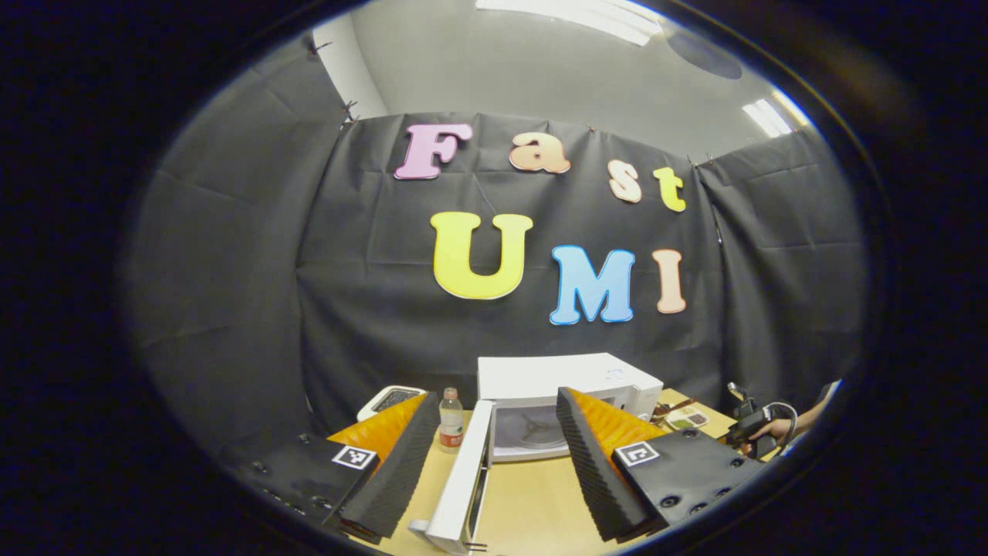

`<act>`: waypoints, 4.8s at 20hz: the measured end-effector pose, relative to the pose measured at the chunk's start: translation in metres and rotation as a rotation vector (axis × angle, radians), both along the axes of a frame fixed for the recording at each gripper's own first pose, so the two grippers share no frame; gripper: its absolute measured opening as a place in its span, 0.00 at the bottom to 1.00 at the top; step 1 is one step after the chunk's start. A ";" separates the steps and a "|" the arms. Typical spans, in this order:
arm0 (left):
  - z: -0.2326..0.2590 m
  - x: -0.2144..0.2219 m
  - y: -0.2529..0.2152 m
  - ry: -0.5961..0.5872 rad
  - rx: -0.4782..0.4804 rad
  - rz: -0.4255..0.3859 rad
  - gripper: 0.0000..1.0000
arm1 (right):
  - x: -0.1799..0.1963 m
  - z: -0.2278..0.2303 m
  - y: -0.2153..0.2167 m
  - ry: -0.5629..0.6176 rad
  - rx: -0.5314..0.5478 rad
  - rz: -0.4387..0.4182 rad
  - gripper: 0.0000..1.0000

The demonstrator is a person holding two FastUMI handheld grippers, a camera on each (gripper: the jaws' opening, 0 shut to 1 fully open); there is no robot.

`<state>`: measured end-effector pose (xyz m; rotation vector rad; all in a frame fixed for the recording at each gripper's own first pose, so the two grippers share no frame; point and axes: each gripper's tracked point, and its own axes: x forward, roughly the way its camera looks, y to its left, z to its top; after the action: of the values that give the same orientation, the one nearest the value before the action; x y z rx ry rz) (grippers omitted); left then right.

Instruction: Open the microwave oven with the left hand, put the food in, and close the microwave oven.

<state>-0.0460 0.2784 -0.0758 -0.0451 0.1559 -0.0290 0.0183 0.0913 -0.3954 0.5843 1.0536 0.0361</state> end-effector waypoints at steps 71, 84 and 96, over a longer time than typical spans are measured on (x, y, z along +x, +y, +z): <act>0.012 0.004 0.064 -0.004 -0.047 0.082 0.97 | 0.159 0.103 0.234 -0.506 0.263 -0.200 0.97; 0.000 0.015 0.001 -0.020 -0.040 -0.006 0.97 | 0.017 0.305 0.093 -0.933 -0.407 -0.025 0.96; -0.013 -0.017 0.021 0.021 0.013 0.018 0.44 | -0.008 0.363 0.087 -1.091 -0.528 -0.024 0.97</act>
<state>-0.0634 0.2995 -0.0886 -0.0337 0.1765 -0.0099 0.0102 0.1785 -0.0323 0.0363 -0.0280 0.0451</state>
